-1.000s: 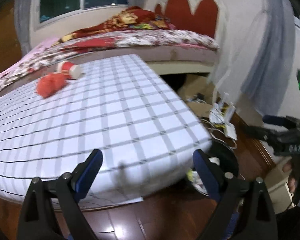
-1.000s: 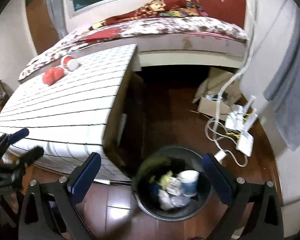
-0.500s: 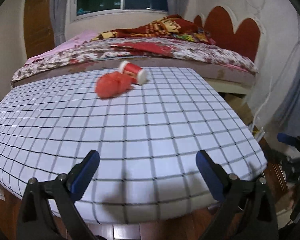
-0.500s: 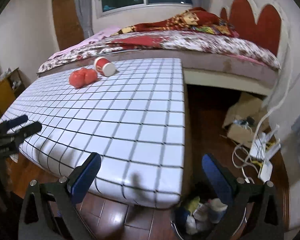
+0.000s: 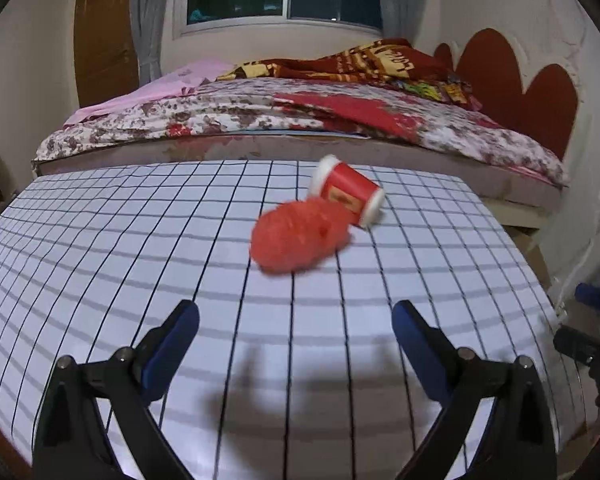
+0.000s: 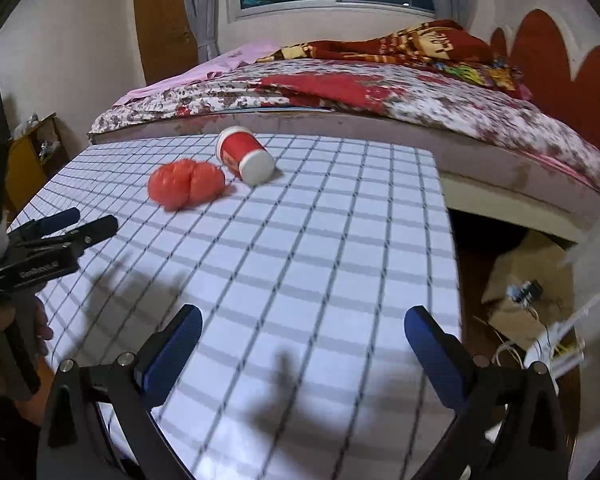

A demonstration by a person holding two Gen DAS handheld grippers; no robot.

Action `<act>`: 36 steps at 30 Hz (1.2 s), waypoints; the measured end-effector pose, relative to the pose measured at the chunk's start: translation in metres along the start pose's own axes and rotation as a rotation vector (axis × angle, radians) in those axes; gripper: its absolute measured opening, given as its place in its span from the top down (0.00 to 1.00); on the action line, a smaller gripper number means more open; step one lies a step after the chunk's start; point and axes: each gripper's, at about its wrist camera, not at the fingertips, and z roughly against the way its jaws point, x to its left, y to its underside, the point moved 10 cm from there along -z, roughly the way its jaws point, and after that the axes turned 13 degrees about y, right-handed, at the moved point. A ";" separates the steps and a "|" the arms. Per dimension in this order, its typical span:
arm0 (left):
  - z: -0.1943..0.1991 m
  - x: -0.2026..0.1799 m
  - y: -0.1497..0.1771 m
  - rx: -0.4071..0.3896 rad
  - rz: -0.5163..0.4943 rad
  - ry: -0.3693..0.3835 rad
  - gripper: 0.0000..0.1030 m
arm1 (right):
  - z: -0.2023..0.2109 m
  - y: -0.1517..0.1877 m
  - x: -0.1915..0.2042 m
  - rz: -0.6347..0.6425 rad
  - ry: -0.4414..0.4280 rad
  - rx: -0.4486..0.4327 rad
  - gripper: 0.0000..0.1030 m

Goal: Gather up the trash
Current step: 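Grasp the red plastic bag with the left tool while the right tool grasps the red-white cup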

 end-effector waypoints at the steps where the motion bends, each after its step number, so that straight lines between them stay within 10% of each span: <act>1: -0.008 0.002 -0.004 0.008 -0.001 0.003 0.05 | -0.010 -0.009 0.002 0.009 0.000 0.001 0.01; 13: -0.103 0.016 -0.023 0.140 -0.075 -0.027 0.05 | -0.106 -0.056 0.019 0.048 -0.044 0.071 0.01; 23: -0.121 0.009 -0.021 0.184 -0.042 0.099 0.64 | -0.138 -0.062 0.043 0.079 -0.084 0.088 0.01; 36: -0.106 0.060 -0.030 0.136 -0.025 0.039 0.66 | -0.177 -0.120 0.107 0.146 -0.133 0.066 0.01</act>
